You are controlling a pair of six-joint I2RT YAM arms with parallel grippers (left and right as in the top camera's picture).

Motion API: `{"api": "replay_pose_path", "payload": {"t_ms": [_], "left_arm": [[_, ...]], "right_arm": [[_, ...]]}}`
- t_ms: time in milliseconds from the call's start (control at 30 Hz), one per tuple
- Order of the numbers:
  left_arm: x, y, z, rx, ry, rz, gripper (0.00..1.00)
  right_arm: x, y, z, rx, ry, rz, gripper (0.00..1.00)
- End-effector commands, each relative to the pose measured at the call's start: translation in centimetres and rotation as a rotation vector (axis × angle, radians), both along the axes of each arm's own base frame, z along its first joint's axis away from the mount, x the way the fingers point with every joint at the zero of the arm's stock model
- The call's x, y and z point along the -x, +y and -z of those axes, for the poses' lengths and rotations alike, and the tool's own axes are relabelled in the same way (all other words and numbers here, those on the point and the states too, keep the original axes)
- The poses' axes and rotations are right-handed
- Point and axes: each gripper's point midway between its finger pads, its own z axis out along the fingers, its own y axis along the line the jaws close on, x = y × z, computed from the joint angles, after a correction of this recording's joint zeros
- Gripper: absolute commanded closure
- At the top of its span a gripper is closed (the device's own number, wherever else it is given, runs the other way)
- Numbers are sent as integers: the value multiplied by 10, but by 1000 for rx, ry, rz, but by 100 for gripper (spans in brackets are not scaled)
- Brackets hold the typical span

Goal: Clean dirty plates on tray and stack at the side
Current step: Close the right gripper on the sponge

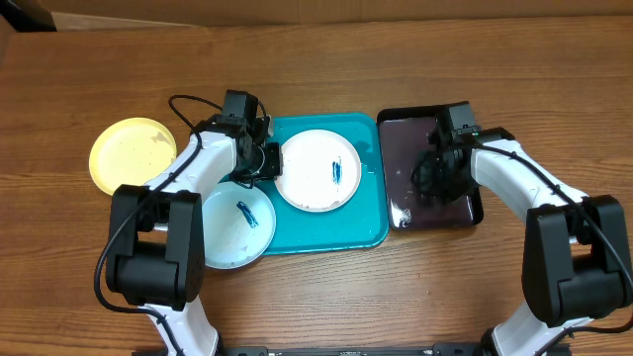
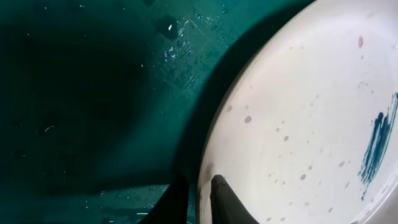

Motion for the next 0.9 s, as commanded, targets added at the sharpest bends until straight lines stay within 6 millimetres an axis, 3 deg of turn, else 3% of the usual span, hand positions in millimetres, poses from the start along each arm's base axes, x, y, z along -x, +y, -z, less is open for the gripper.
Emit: {"api": "replay_pose_path", "payload": {"t_ms": [0,67,133,400,633,867], "left_arm": [[4,-2,4,15,20,-8,84],[4,-2,4,14,20,-8,83],[4,-2,4,14,20,-8,84],[4,-2,4,14,20,-9,83],[4,0,4,1,18,-12,83],[4,0,4,1,18,-12,83]], "right_arm": [[6,-1,2,12,23,-8,76],[5,-1,1,12,22,-8,28],[2,0,-3,11,14,-15,16],[-24,4,-16,-3,-73,-14,17],[-25,3,-16,6,-79,-14,34],[-28,-1,-16,33,-91,-9,41]]}}
